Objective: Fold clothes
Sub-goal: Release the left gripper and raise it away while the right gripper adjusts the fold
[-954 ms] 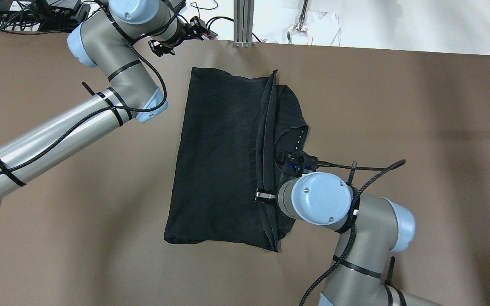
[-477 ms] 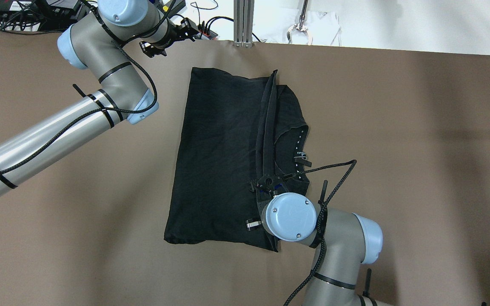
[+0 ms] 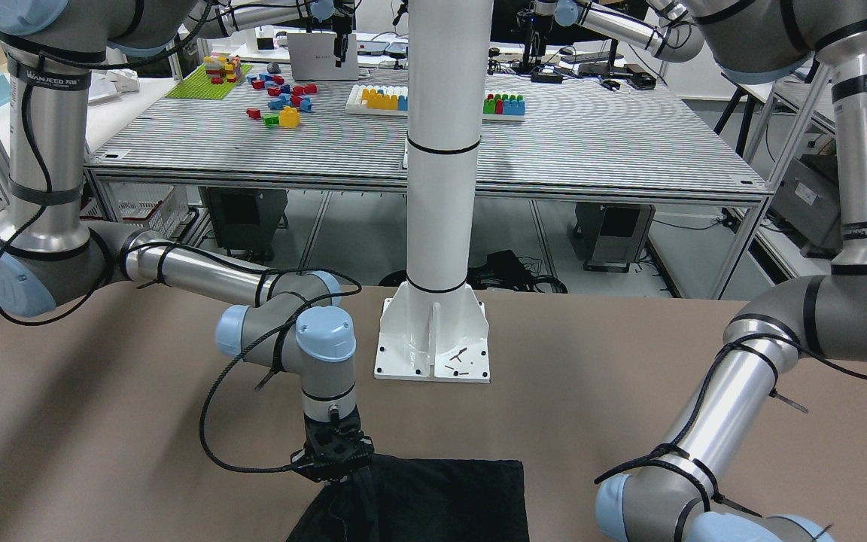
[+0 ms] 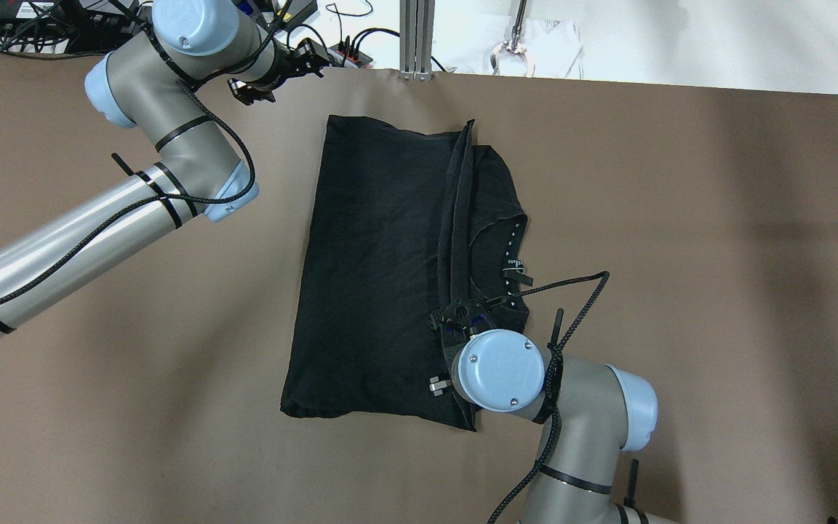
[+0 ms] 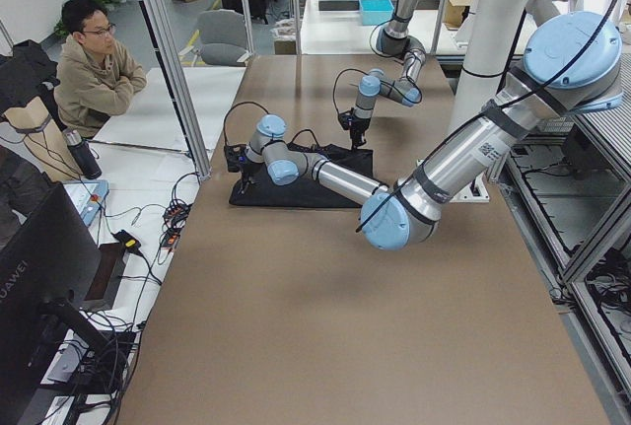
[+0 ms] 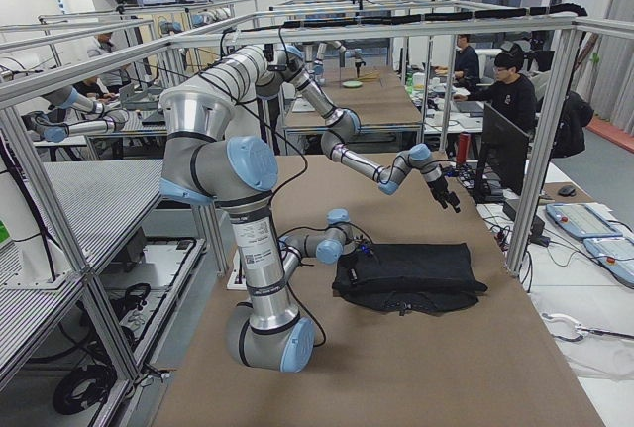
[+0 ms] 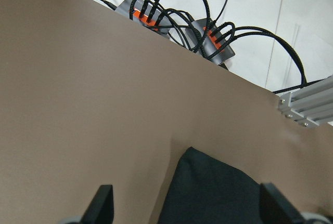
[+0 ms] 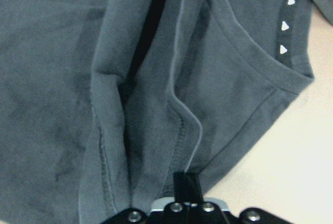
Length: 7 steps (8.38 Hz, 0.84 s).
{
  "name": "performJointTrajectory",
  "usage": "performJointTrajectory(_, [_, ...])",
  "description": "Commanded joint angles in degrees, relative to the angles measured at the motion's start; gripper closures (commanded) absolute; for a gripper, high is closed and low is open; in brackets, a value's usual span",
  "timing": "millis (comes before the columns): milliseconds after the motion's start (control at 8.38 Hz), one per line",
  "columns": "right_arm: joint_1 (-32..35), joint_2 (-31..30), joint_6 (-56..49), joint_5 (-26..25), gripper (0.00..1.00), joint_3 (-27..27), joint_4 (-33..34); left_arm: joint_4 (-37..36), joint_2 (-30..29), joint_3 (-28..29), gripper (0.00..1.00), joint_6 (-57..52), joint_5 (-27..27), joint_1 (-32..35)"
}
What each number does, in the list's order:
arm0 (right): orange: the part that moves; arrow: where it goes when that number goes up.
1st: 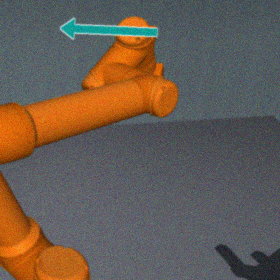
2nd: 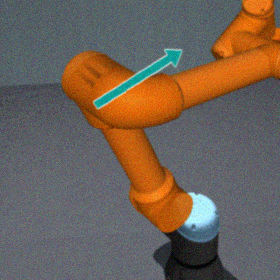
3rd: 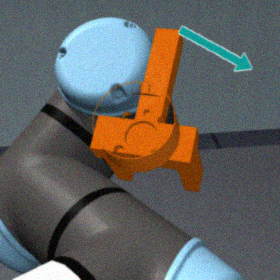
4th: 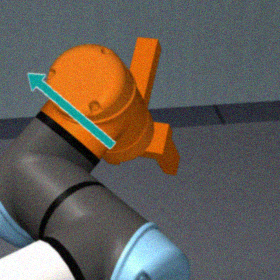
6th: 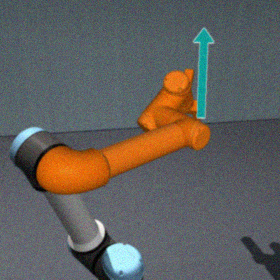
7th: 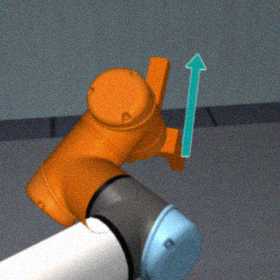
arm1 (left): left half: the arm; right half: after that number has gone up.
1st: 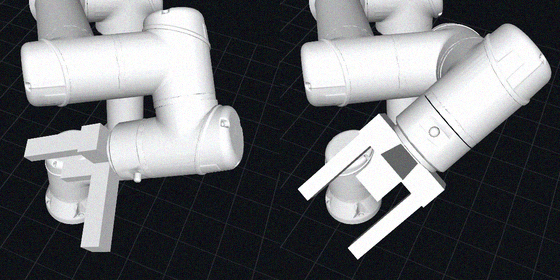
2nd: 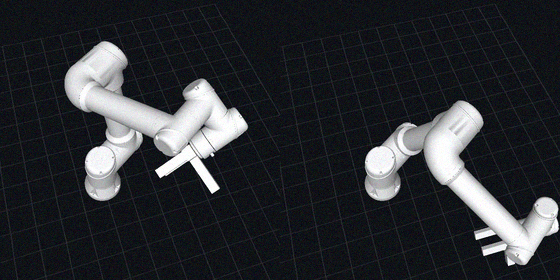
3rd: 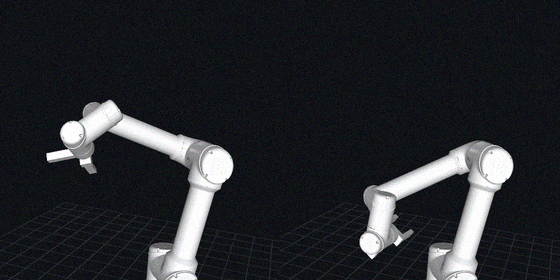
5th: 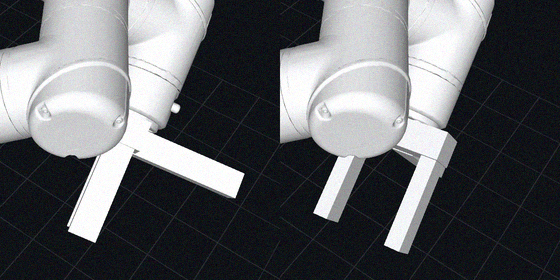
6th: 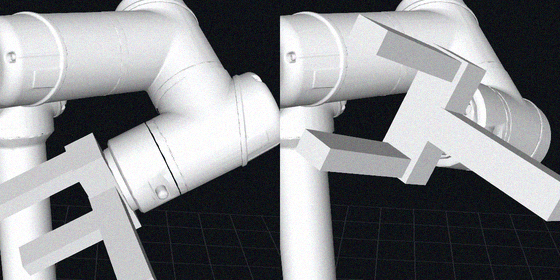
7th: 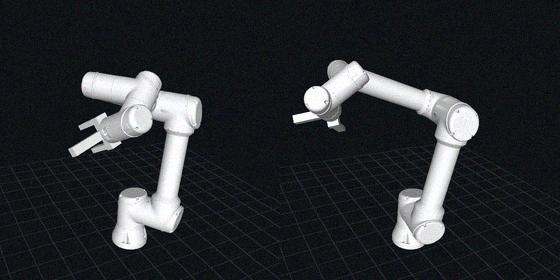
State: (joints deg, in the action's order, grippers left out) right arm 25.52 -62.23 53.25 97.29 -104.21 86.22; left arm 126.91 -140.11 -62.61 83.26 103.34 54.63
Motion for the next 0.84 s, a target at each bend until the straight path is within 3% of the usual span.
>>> performJointTrajectory(0, [-3.0, -6.4, 5.1, -1.5, 1.00, -6.6, 0.0, -0.2, 1.8, -2.9, 0.00, 0.8, -0.5, 0.0])
performJointTrajectory(119, [-7.5, -6.9, 12.1, -6.3, 1.00, -6.8, 0.0, -0.2, 1.9, -3.0, 0.00, 0.8, -0.9, -0.1])
performJointTrajectory(239, [-8.4, -7.7, 13.3, -7.1, 0.97, -8.1, 0.0, -0.2, 1.9, -3.0, 0.00, 0.9, -1.3, -0.1])
performJointTrajectory(358, [-8.4, -9.5, 13.1, -6.4, 0.80, -10.9, 0.1, -0.2, 2.1, -3.0, 0.00, 0.8, -1.2, -0.2])
performJointTrajectory(477, [-7.5, -9.8, 12.2, -5.2, 0.46, -11.0, 0.9, -0.2, 2.2, -2.9, 0.00, 0.8, -1.2, -0.3])
performJointTrajectory(596, [-6.3, -9.5, 12.2, -3.9, 0.05, -11.2, 1.7, -0.2, 2.2, -2.9, 0.00, 0.8, -1.2, -0.4])
performJointTrajectory(716, [-6.2, -8.5, 12.2, -3.6, 0.05, -11.1, 2.3, -0.2, 2.2, -2.9, 0.00, 0.9, -1.2, -0.5])
